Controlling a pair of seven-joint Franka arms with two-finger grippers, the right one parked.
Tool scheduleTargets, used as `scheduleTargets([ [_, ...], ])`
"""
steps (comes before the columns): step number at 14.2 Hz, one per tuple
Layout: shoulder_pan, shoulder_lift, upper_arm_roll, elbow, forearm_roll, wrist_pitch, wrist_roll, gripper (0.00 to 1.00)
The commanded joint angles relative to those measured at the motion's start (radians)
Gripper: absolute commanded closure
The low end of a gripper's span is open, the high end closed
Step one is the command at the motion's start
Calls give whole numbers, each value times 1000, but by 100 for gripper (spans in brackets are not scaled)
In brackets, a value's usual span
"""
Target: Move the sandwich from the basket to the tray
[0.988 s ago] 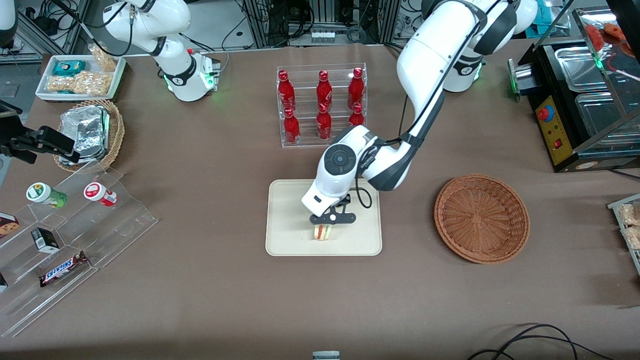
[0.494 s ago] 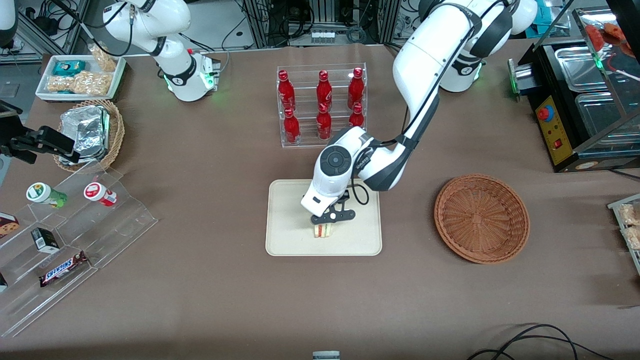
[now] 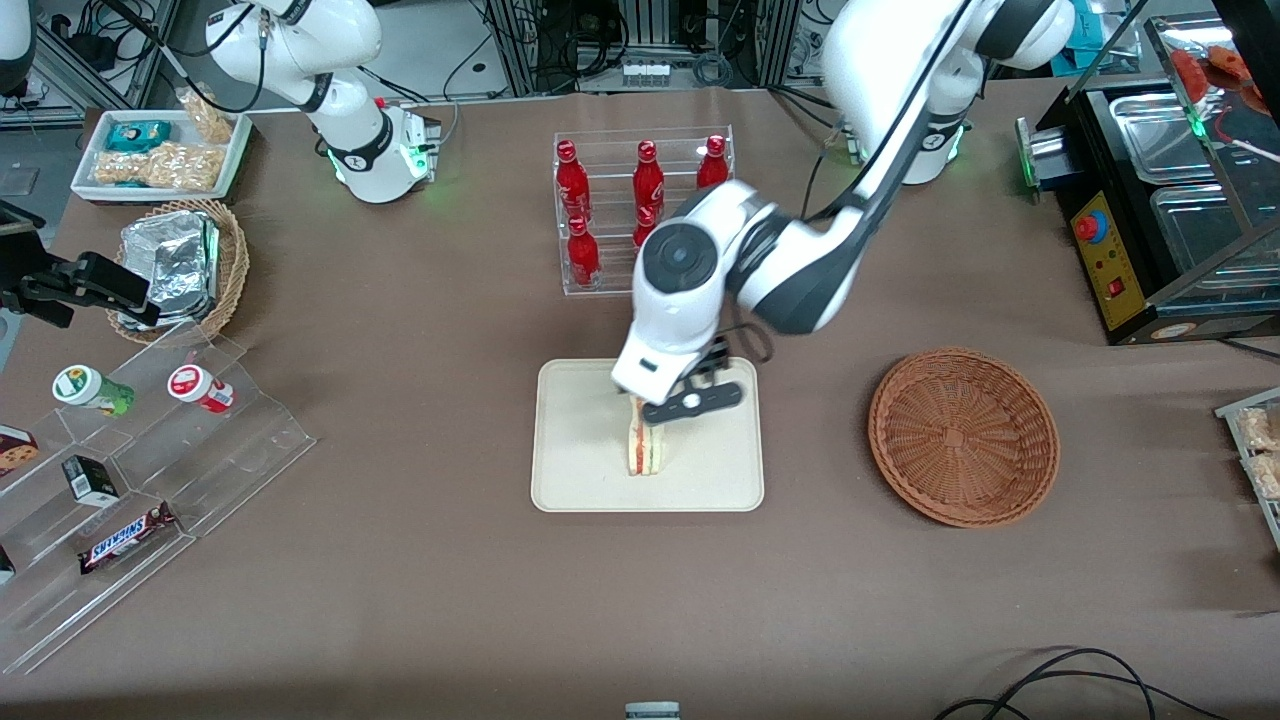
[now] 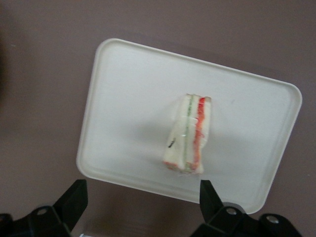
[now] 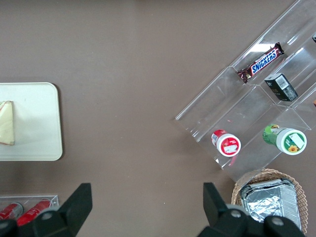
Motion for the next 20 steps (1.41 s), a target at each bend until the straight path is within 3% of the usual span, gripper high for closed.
scheduleTargets([
  [1, 37, -56, 12, -47, 22, -95, -27, 0],
  [7, 232, -134, 11, -174, 32, -99, 35, 0],
  [15, 464, -468, 12, -535, 18, -110, 459, 0],
  [18, 524, -580, 12, -589, 6, -161, 595, 0],
  [20, 585, -616, 11, -583, -46, -192, 736, 0],
])
